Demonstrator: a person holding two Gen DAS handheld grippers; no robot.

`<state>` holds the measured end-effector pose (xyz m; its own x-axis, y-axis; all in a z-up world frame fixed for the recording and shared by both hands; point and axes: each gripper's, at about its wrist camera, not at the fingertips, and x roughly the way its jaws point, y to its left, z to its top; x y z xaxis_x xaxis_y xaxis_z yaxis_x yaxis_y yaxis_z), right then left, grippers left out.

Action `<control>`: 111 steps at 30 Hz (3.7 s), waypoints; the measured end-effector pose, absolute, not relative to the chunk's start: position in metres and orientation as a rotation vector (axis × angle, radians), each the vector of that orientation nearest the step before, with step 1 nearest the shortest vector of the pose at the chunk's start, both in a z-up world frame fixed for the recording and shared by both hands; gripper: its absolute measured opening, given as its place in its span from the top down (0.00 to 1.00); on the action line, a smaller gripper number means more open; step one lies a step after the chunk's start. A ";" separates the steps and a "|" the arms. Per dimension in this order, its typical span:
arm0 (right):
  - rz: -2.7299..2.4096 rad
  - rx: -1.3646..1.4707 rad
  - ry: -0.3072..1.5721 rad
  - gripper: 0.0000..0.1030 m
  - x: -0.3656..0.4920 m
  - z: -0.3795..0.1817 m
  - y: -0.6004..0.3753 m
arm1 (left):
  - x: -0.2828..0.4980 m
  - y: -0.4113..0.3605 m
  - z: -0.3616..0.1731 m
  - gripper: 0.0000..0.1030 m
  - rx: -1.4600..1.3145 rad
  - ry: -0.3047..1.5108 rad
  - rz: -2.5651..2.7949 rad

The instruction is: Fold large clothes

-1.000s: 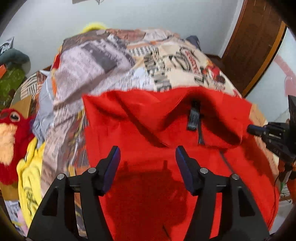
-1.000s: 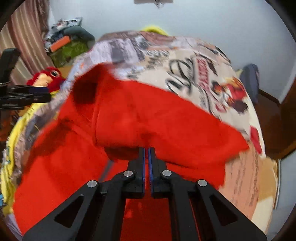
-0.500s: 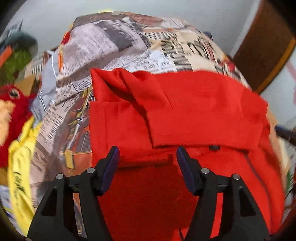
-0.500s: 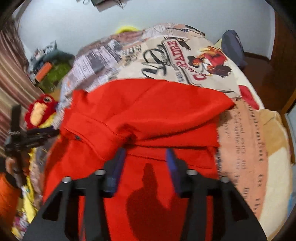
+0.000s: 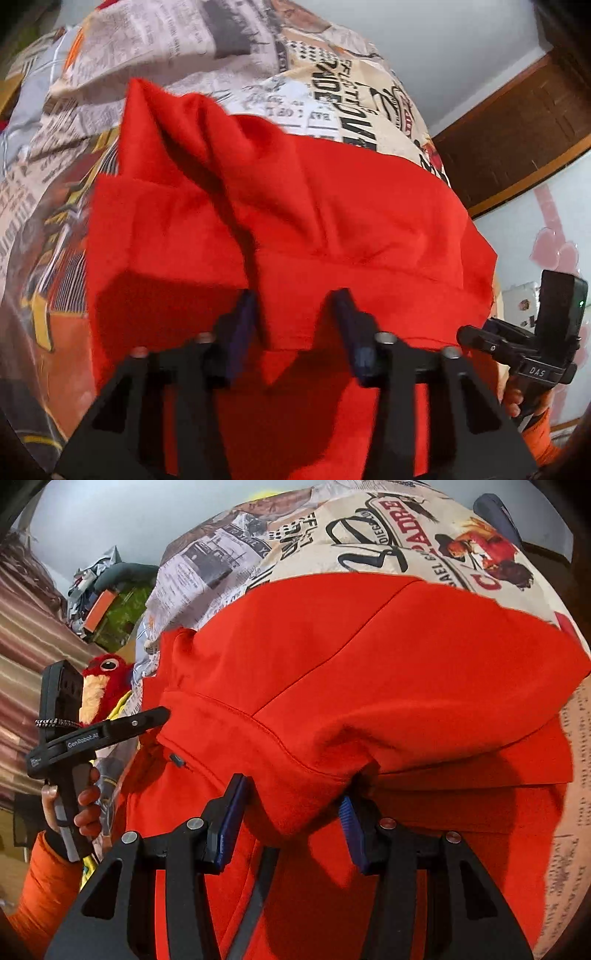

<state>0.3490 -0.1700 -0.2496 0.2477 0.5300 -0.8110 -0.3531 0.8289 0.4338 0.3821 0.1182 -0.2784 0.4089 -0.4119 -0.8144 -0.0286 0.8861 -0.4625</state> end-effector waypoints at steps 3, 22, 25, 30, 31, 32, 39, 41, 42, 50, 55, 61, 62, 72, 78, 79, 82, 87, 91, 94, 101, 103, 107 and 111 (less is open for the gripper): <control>0.583 0.167 1.143 0.79 0.347 -0.245 -0.170 | 0.378 0.100 -0.262 0.90 -0.304 1.088 -0.226; 0.558 0.143 1.067 0.94 0.334 -0.194 -0.205 | 0.306 0.057 -0.210 0.93 -0.292 1.084 -0.313; 0.543 0.101 1.117 0.93 0.330 -0.210 -0.205 | 0.299 0.051 -0.234 0.93 -0.251 1.139 -0.276; 0.512 0.050 1.152 0.91 0.323 -0.227 -0.207 | 0.286 0.044 -0.246 0.72 -0.093 1.115 -0.185; 0.503 0.033 1.151 0.89 0.321 -0.227 -0.207 | 0.283 0.044 -0.246 0.69 -0.080 1.108 -0.175; 0.499 0.013 1.149 0.89 0.318 -0.227 -0.207 | 0.281 0.046 -0.244 0.69 -0.067 1.102 -0.163; 0.435 -0.103 1.095 0.79 0.299 -0.211 -0.212 | 0.265 0.061 -0.230 0.65 -0.045 1.085 -0.098; 0.418 -0.130 1.059 0.73 0.291 -0.201 -0.216 | 0.262 0.066 -0.225 0.65 -0.054 1.075 -0.083; 0.411 -0.135 1.045 0.67 0.289 -0.198 -0.217 | 0.259 0.071 -0.220 0.65 -0.059 1.067 -0.073; 0.341 -0.172 0.905 0.41 0.263 -0.159 -0.237 | 0.230 0.115 -0.183 0.34 -0.085 0.988 0.023; 0.344 -0.165 0.890 0.32 0.253 -0.153 -0.255 | 0.209 0.148 -0.183 0.24 -0.134 1.013 0.077; 0.345 -0.104 0.954 0.30 0.247 -0.169 -0.285 | 0.188 0.163 -0.212 0.24 -0.181 1.117 0.050; 0.338 -0.077 0.986 0.30 0.249 -0.177 -0.293 | 0.184 0.165 -0.221 0.24 -0.205 1.140 0.042; 0.315 0.099 1.161 0.30 0.243 -0.230 -0.326 | 0.171 0.158 -0.287 0.24 -0.342 1.275 -0.019; 0.346 0.191 1.246 0.29 0.248 -0.260 -0.331 | 0.162 0.144 -0.294 0.24 -0.326 1.290 -0.062; 0.354 0.235 1.248 0.27 0.250 -0.261 -0.335 | 0.160 0.140 -0.295 0.24 -0.312 1.305 -0.075; 0.382 0.263 1.248 0.27 0.249 -0.262 -0.338 | 0.149 0.130 -0.296 0.32 -0.303 1.318 -0.136; 0.452 0.243 1.210 0.48 0.245 -0.258 -0.326 | 0.147 0.124 -0.292 0.74 -0.278 1.302 -0.123; 0.509 0.273 1.221 0.90 0.246 -0.250 -0.317 | 0.149 0.124 -0.286 0.88 -0.275 1.295 -0.107; 0.510 0.253 1.198 0.91 0.248 -0.238 -0.311 | 0.153 0.129 -0.275 0.95 -0.272 1.278 -0.107; 0.530 0.283 1.088 0.92 0.253 -0.201 -0.309 | 0.166 0.127 -0.219 0.96 -0.263 1.137 -0.130; 0.527 0.289 1.049 0.92 0.256 -0.192 -0.309 | 0.174 0.127 -0.203 0.96 -0.268 1.093 -0.123; 0.502 0.303 0.999 0.92 0.271 -0.178 -0.302 | 0.200 0.139 -0.172 0.96 -0.314 0.985 -0.085; 0.464 0.306 0.970 0.92 0.293 -0.174 -0.298 | 0.234 0.162 -0.163 0.97 -0.363 0.936 -0.034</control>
